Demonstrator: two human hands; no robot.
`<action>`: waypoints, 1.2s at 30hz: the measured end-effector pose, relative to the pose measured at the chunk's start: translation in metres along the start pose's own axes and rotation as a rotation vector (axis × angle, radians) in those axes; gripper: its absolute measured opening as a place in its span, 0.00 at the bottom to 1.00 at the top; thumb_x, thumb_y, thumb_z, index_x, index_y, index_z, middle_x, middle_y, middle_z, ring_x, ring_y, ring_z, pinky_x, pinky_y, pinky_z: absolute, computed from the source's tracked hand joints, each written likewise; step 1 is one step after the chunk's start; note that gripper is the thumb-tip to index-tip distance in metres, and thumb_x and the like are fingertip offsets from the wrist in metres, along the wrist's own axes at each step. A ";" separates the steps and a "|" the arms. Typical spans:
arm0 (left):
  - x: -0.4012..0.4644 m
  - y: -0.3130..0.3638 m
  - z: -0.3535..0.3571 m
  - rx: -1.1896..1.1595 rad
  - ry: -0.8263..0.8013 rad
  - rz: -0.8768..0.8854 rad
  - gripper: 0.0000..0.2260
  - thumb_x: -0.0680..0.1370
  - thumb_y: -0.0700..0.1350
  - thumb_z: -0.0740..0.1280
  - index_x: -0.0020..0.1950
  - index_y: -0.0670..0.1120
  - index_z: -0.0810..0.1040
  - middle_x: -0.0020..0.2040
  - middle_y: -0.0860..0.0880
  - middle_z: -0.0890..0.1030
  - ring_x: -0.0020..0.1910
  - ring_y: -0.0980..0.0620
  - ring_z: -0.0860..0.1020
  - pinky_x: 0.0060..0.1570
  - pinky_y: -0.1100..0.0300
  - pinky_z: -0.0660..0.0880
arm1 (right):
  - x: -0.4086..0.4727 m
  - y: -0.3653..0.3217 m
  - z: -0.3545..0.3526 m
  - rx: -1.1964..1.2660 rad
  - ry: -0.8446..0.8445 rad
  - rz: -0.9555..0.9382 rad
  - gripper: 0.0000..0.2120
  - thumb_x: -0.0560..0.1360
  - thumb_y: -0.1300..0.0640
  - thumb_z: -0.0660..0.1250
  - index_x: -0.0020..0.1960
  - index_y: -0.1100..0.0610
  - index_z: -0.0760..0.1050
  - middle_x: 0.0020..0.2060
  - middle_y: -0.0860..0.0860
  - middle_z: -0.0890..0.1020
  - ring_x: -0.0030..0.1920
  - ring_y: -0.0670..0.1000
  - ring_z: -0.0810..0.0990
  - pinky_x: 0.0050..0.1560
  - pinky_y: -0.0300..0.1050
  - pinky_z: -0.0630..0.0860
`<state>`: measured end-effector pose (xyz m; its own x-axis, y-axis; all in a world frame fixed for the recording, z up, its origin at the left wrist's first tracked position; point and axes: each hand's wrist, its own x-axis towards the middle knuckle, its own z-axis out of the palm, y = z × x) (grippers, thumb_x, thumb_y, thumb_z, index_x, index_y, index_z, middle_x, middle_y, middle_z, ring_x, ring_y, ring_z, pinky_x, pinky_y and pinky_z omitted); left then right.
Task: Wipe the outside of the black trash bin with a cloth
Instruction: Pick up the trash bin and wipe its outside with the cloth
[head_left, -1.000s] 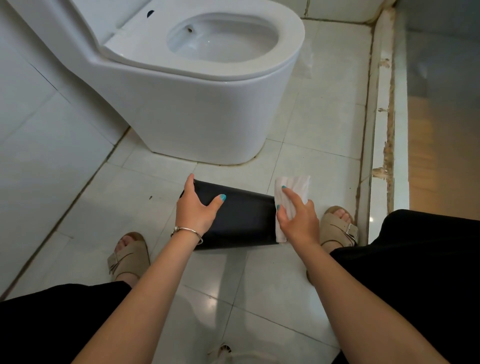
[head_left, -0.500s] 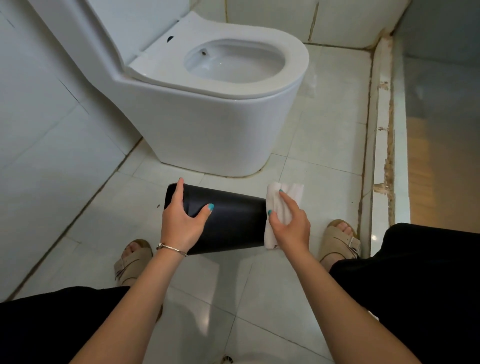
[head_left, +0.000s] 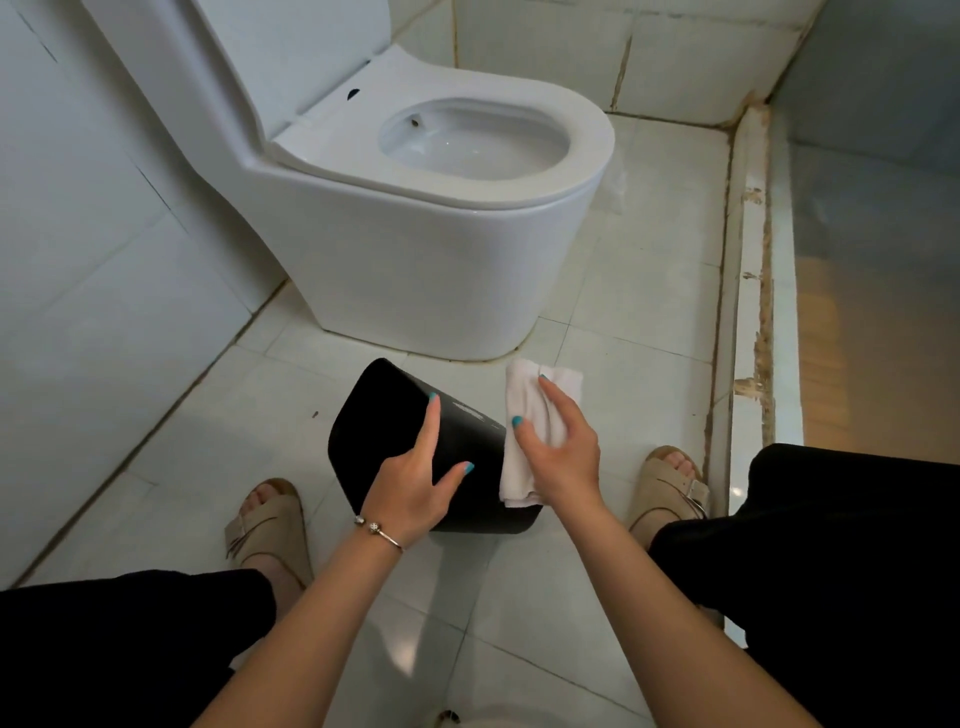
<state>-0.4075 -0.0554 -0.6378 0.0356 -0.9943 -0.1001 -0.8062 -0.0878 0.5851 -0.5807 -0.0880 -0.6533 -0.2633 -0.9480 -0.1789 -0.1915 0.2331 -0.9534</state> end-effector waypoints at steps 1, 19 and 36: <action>-0.002 -0.003 0.000 0.006 -0.012 0.028 0.39 0.77 0.53 0.66 0.77 0.51 0.42 0.45 0.41 0.83 0.42 0.44 0.81 0.46 0.49 0.77 | -0.001 0.002 0.000 -0.010 -0.005 0.005 0.24 0.74 0.54 0.71 0.67 0.41 0.72 0.58 0.38 0.73 0.57 0.44 0.73 0.60 0.43 0.74; 0.007 -0.011 -0.010 -0.201 -0.011 -0.201 0.38 0.74 0.51 0.71 0.75 0.48 0.51 0.57 0.52 0.75 0.52 0.50 0.78 0.47 0.58 0.77 | 0.005 0.015 -0.008 0.072 0.065 0.235 0.22 0.75 0.54 0.70 0.67 0.43 0.72 0.64 0.50 0.73 0.55 0.50 0.71 0.60 0.50 0.75; -0.003 -0.018 0.020 -0.387 0.095 -0.232 0.32 0.75 0.43 0.71 0.75 0.44 0.59 0.60 0.50 0.75 0.52 0.56 0.74 0.49 0.67 0.74 | 0.012 0.018 -0.010 0.111 0.092 0.253 0.21 0.74 0.55 0.71 0.66 0.43 0.73 0.57 0.44 0.71 0.55 0.49 0.72 0.57 0.43 0.73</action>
<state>-0.4048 -0.0497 -0.6647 0.2577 -0.9452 -0.2004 -0.4909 -0.3068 0.8154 -0.5968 -0.0932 -0.6705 -0.3747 -0.8381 -0.3965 -0.0055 0.4297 -0.9030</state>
